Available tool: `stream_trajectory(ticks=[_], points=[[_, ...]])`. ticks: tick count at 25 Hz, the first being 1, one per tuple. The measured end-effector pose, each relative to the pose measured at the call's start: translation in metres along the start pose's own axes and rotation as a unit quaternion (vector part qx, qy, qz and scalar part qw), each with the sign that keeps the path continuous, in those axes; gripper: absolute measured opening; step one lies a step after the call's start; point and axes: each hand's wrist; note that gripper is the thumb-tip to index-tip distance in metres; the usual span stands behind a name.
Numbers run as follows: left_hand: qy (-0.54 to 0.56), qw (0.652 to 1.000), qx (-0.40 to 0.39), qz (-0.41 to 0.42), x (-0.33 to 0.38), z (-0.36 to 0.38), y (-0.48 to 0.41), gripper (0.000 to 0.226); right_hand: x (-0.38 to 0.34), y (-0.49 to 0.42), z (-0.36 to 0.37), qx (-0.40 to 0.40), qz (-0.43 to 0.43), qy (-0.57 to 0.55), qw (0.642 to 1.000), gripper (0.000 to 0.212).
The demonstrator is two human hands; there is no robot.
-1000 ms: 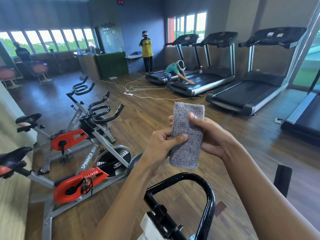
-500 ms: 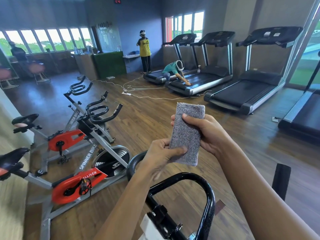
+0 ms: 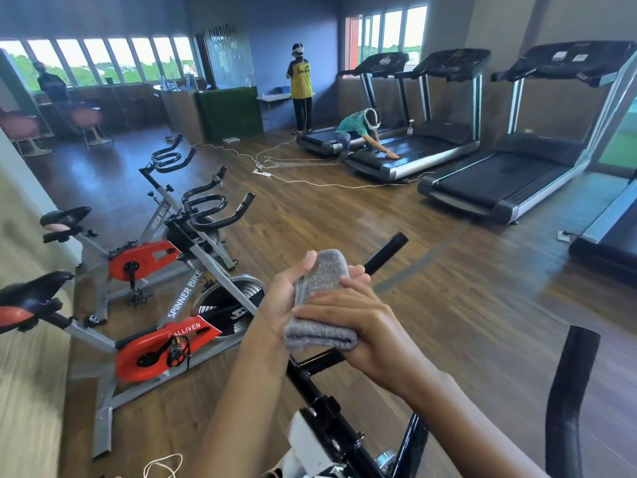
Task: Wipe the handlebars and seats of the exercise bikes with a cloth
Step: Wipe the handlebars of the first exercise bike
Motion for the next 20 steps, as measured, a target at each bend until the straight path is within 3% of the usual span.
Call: stream_trajectory(ticks=[3, 12, 16, 20], points=[[-0.043, 0.999, 0.022, -0.009, 0.000, -0.007, -0.002, 0.040, -0.003, 0.011, 0.004, -0.004, 0.007, -0.031, 0.999, 0.038], [-0.079, 0.996, 0.036, 0.032, 0.001, -0.009, -0.008, 0.029, 0.005, 0.008, -0.011, -0.083, 0.031, -0.105, 0.990, 0.030], [-0.077, 0.994, -0.005, 0.072, -0.004, -0.007, -0.012, 0.035, 0.010, -0.013, -0.025, -0.056, 0.160, -0.195, 0.966, 0.019], [-0.057, 0.991, -0.048, 0.115, -0.010, -0.003, -0.008, 0.033, 0.022, -0.043, -0.043, -0.062, 0.200, -0.174, 0.962, 0.007]])
Point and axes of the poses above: each hand's wrist, its own y-axis away from the middle knuckle, its own z-axis out of the palm, x = y × z, and after that the axes turned 14 degrees about y, right-handed
